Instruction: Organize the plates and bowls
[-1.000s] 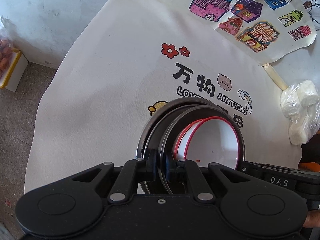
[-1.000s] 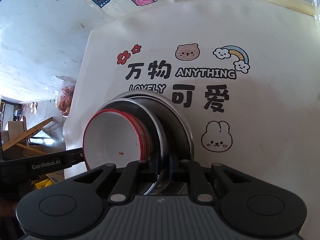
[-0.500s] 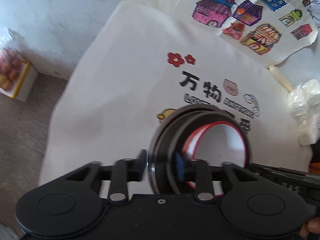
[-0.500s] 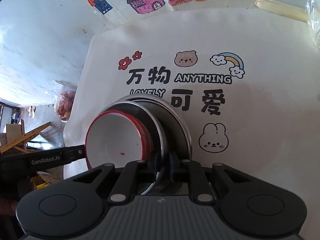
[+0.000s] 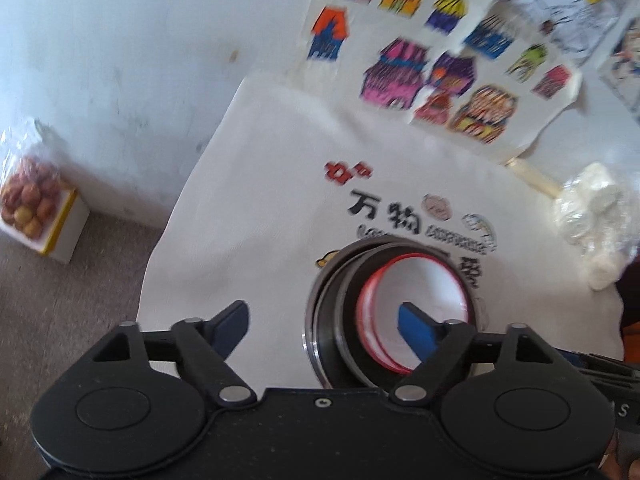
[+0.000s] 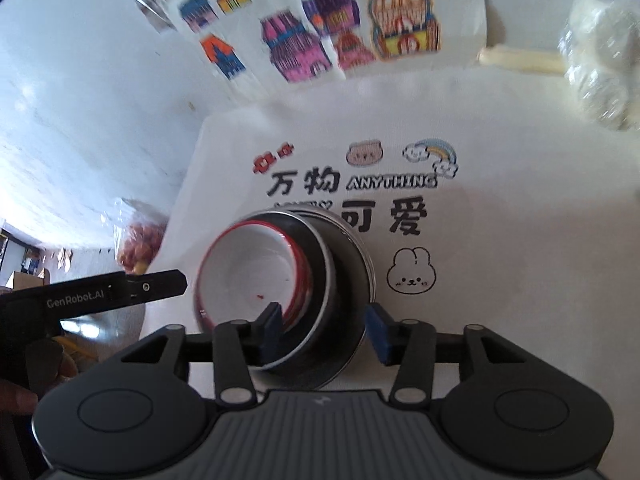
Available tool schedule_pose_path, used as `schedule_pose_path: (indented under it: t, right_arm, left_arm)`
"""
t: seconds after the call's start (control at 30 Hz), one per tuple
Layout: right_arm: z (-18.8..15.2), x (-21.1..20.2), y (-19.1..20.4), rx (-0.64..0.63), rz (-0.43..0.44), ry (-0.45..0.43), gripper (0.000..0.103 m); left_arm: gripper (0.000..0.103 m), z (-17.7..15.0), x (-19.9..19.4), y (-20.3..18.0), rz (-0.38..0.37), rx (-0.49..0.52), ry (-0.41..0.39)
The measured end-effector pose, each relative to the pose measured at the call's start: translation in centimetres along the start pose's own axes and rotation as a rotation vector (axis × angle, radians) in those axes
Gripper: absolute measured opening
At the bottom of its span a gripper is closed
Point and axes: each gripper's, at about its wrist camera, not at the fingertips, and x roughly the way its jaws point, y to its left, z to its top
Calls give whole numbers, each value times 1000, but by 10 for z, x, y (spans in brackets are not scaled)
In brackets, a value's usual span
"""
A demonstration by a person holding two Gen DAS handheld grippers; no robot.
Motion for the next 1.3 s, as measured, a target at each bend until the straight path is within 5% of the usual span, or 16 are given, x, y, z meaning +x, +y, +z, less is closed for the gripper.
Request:
schedule_pose_path:
  t: [0.13,0.47,0.77,1.3]
  right_arm:
    - [-22,-37,12,-34,-19,-105,73]
    - [-73,-116,53,-31,-42,-312,102]
    - [-102,-128,90,33,-93,-412,103]
    - [-158,-141,241,243,-413,-644,103]
  left_arm:
    - [102,-18,-34,-1,-30,34,-85]
    - [102,-50,-101,18,-70,138,-162]
    - [102,-48,-121,52,-135,241,-186]
    - [102,-17,-159,151,-408,551,-321]
